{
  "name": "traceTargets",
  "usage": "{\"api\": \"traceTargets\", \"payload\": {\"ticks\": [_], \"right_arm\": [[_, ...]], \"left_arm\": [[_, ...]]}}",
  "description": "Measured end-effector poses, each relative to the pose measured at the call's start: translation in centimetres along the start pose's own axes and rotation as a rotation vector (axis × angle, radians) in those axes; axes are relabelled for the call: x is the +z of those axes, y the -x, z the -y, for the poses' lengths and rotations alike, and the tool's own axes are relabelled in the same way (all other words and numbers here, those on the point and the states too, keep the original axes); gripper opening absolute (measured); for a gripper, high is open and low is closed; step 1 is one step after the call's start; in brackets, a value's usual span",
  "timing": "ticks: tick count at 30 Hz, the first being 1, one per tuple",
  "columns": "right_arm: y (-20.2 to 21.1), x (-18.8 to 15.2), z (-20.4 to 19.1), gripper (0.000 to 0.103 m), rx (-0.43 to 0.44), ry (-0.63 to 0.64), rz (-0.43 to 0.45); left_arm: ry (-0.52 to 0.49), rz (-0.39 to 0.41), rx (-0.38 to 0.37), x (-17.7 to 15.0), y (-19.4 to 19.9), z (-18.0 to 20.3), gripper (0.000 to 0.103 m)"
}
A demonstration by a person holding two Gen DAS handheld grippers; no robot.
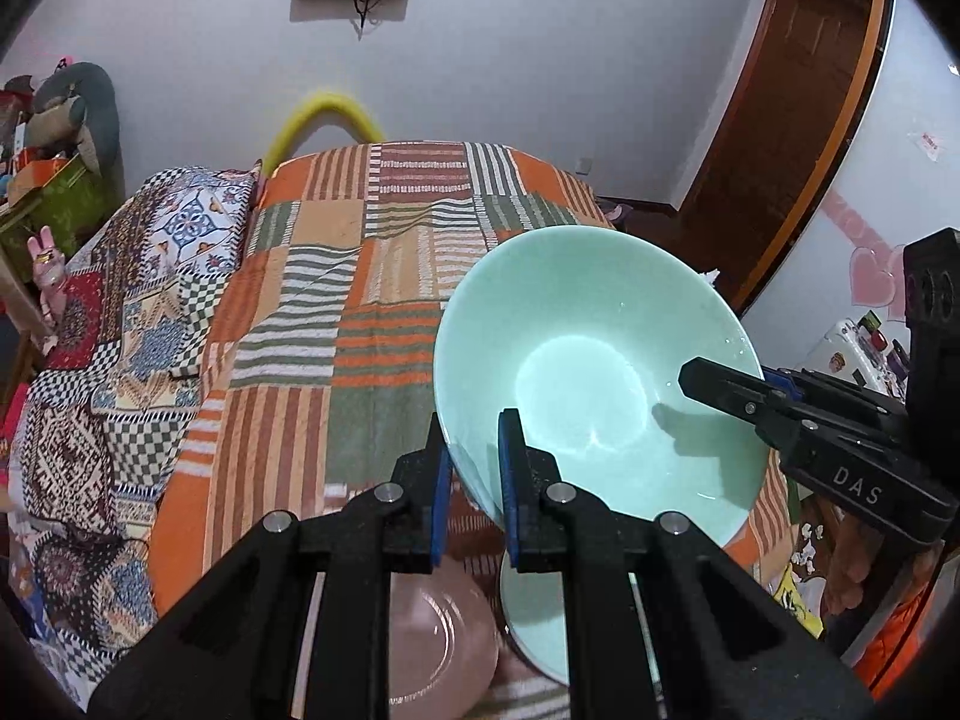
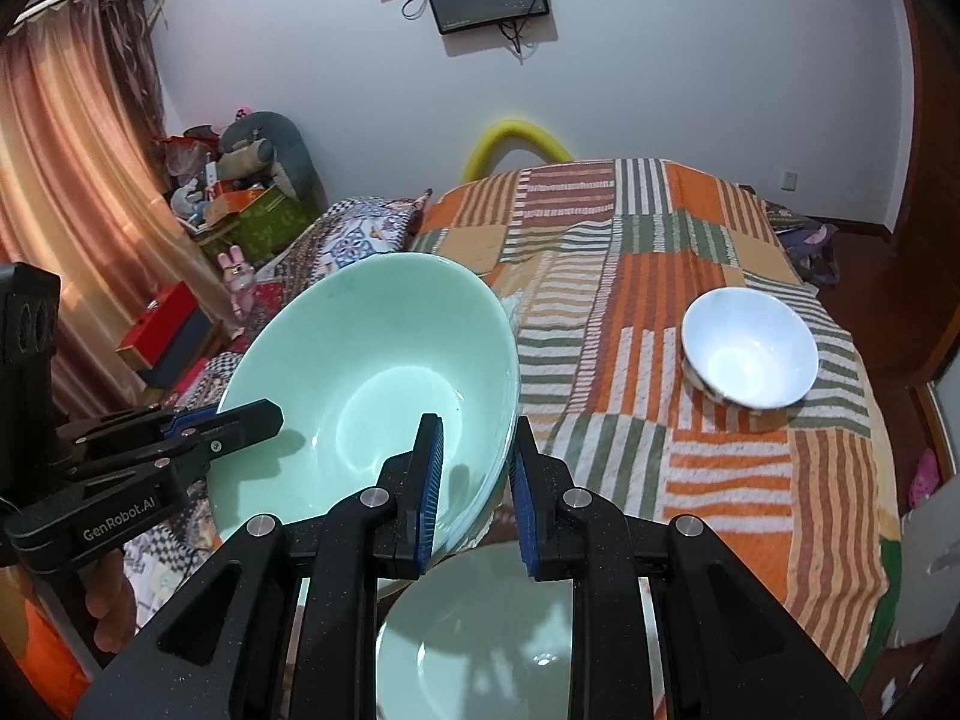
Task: Organize plates and bowls
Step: 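Carry the mint green bowl over the pink bowl beside the plate stack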
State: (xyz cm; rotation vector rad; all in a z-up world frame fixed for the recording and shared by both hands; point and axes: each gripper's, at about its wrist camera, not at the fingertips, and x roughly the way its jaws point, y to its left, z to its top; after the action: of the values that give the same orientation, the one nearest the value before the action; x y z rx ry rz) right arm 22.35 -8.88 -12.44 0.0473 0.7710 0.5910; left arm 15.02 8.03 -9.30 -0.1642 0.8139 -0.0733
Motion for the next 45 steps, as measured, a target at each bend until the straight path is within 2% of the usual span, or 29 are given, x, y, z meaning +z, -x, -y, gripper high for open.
{"api": "traceTargets", "payload": {"ticks": [13, 23, 33, 45], "right_arm": [[0.7, -3.1, -4.0, 0.020, 0.069, 0.038, -0.016], [-1.2, -4.6, -7.3, 0.020, 0.124, 0.073, -0.067], [-3.6, -6.3, -9.5, 0.020, 0.148, 0.094, -0.136], [-6.3, -8.3, -10.1, 0.020, 0.130, 0.094, -0.222]], "left_arm": [[0.056, 0.008, 0.051, -4.4, 3.7, -2.5, 0.013], [0.119, -0.014, 0.103, -7.7, 4.9, -5.7, 0.013], [0.194, -0.064, 0.116, -10.6, 4.0, -8.7, 0.013], [0.233, -0.145, 0.124, -13.2, 1.0, -10.2, 0.013]]}}
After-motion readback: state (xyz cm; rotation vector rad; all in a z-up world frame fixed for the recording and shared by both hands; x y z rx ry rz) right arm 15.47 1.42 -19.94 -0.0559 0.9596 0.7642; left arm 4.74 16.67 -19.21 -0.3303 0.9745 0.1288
